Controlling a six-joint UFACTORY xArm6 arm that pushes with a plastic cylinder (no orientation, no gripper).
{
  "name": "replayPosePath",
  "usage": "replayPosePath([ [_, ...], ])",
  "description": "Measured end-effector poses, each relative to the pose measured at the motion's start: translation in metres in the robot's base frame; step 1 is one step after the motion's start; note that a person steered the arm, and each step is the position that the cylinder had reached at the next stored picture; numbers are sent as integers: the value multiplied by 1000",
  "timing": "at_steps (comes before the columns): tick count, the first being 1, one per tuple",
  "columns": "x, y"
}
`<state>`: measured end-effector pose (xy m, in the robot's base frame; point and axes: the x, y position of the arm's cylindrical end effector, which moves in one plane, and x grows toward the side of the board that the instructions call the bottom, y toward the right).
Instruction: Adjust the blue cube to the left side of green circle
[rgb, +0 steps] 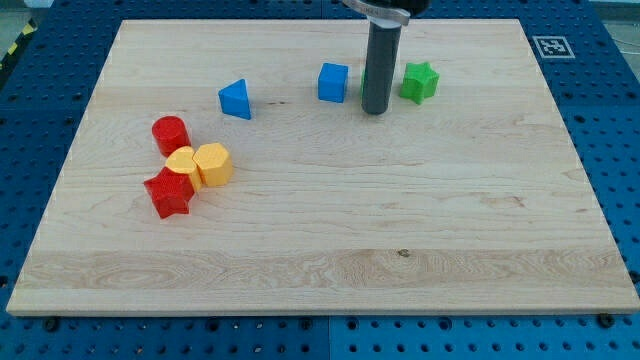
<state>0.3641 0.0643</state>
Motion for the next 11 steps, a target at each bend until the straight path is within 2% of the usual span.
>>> replayPosePath([
  [1, -14, 0],
  [2, 0, 3],
  [3, 34, 27],
  [4, 38, 43],
  [5, 36, 6],
  [7, 3, -37],
  [11, -8, -42],
])
